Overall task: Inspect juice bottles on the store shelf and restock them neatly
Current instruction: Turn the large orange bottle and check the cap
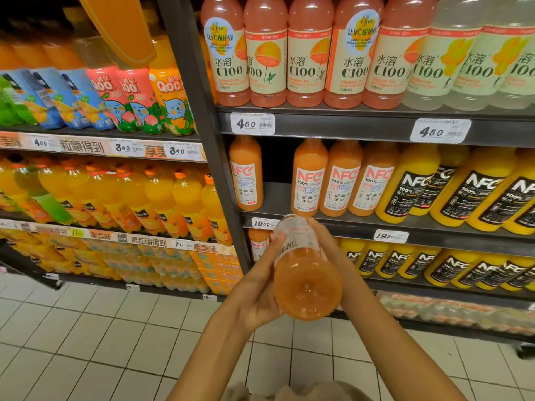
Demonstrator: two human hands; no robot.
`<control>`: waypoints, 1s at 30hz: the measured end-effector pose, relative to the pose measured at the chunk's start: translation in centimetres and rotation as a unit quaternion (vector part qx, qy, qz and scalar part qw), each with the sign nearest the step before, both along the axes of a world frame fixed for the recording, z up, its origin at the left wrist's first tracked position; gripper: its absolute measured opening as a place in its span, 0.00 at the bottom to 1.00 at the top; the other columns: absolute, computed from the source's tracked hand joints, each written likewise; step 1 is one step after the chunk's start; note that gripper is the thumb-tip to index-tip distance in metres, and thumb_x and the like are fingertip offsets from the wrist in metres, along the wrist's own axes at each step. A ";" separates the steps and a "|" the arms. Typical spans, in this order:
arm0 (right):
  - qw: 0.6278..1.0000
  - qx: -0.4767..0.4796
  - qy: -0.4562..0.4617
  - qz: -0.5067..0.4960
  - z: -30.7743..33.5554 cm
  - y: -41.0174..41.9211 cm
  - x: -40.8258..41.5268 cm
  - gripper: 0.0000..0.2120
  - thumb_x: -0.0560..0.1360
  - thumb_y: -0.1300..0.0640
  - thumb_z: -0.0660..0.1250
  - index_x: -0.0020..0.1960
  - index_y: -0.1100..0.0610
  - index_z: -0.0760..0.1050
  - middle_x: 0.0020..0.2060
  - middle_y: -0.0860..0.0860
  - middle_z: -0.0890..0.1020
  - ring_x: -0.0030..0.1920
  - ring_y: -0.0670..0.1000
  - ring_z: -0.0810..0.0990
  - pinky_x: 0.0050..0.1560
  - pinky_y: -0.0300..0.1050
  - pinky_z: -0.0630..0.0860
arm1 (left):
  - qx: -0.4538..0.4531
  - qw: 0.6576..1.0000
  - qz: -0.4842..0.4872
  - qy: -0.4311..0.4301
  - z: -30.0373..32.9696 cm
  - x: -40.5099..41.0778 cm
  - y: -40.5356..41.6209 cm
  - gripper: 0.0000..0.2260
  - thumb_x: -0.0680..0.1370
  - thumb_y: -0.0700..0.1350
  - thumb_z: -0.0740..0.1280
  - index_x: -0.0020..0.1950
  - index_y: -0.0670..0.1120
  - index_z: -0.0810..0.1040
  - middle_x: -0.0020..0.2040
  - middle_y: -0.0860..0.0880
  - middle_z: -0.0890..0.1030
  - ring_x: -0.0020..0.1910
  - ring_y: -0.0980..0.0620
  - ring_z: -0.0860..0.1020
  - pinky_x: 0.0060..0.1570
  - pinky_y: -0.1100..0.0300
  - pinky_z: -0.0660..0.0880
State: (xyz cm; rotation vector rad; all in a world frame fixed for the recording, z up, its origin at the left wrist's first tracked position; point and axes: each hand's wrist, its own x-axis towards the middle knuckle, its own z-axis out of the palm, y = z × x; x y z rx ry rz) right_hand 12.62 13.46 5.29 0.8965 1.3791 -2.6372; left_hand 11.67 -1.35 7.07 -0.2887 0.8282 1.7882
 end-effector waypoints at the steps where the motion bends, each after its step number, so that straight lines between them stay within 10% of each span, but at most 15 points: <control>1: 1.000 0.015 -0.003 0.002 0.4 0.1 -0.8 0.12 0.81 0.57 0.56 0.40 0.58 0.70 0.27 0.53 0.77 0.21 0.44 0.77 0.21 0.34 0.74 | 0.000 1.000 0.002 0.007 0.0 0.1 0.0 0.24 0.66 0.54 0.73 0.58 0.43 0.81 0.54 0.38 0.81 0.48 0.41 0.81 0.45 0.43 0.79; 9: 0.999 -0.015 0.003 -0.044 2.7 1.9 -3.6 0.14 0.78 0.45 0.63 0.54 0.56 0.74 0.43 0.57 0.82 0.44 0.57 0.82 0.39 0.53 0.82 | -0.068 0.979 -0.044 0.186 0.3 -0.6 -0.5 0.22 0.61 0.58 0.72 0.52 0.49 0.81 0.45 0.45 0.85 0.43 0.48 0.84 0.41 0.51 0.82; 15: 0.981 0.172 0.006 -0.088 5.0 2.1 -3.4 0.19 0.75 0.40 0.64 0.58 0.50 0.69 0.54 0.57 0.80 0.53 0.59 0.81 0.57 0.60 0.76 | -0.097 0.951 -0.041 0.291 -0.7 -0.1 -0.7 0.26 0.66 0.64 0.63 0.60 0.55 0.75 0.50 0.49 0.85 0.49 0.50 0.83 0.46 0.54 0.81; 22: 0.982 0.098 0.154 -0.048 6.1 2.4 -1.6 0.12 0.76 0.41 0.62 0.54 0.46 0.72 0.42 0.49 0.86 0.44 0.51 0.85 0.37 0.46 0.81 | -0.023 0.973 -0.016 0.228 -2.1 0.0 -1.1 0.38 0.53 0.66 0.77 0.60 0.52 0.78 0.53 0.44 0.84 0.50 0.45 0.83 0.43 0.51 0.81; 30: 0.959 0.061 0.275 0.040 7.2 2.2 -1.2 0.16 0.76 0.44 0.61 0.51 0.55 0.78 0.47 0.55 0.84 0.49 0.55 0.83 0.50 0.51 0.79 | -0.064 0.945 -0.035 0.319 -2.8 -0.2 -0.5 0.39 0.51 0.72 0.73 0.58 0.58 0.73 0.50 0.52 0.85 0.48 0.52 0.83 0.40 0.59 0.80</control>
